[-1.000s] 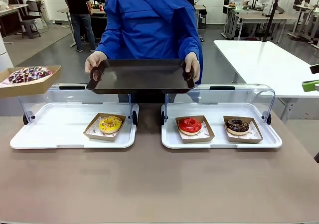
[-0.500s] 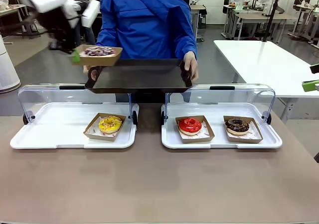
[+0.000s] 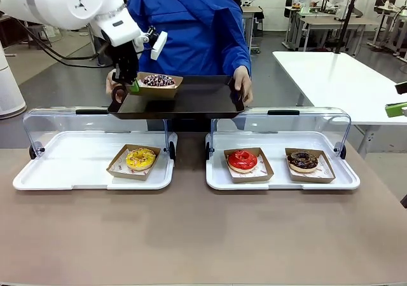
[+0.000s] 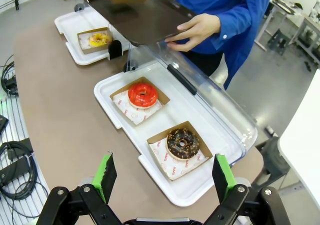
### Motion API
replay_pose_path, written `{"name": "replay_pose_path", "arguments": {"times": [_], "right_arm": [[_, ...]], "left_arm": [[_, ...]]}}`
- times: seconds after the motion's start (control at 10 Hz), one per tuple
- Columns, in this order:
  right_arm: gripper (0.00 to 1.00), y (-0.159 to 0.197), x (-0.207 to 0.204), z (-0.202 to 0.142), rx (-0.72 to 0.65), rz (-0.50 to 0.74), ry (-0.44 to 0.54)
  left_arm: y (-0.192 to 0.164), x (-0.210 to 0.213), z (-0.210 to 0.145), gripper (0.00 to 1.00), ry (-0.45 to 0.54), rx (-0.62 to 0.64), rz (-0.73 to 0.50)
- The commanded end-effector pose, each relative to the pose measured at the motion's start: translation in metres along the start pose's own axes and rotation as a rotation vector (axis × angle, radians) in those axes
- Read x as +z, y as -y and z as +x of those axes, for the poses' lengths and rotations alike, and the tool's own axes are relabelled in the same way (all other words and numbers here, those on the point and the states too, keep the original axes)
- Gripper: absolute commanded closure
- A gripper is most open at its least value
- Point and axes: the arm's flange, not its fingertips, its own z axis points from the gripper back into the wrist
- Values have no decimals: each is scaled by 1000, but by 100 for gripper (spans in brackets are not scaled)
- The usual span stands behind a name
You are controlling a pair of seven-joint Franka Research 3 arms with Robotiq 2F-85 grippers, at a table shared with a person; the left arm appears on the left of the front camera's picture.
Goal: Provide the desired donut to the person.
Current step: Place the picked Paper togo box onto the Handle tray extended by the person.
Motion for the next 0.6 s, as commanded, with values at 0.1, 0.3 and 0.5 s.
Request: {"name": "replay_pose_path", "arguments": {"times": [0.1,0.3,0.5], "right_arm": [[0,0,-1,-1,10,8,3],[0,0,-1,-1,10,8,3],[0,0,-1,-1,10,8,3]], "left_arm": [[1,-6,-8,99,12,26,-9],[1,-12,-11,99,33,75,-21],[-1,-9,-14,42,42,107,-47]]}}
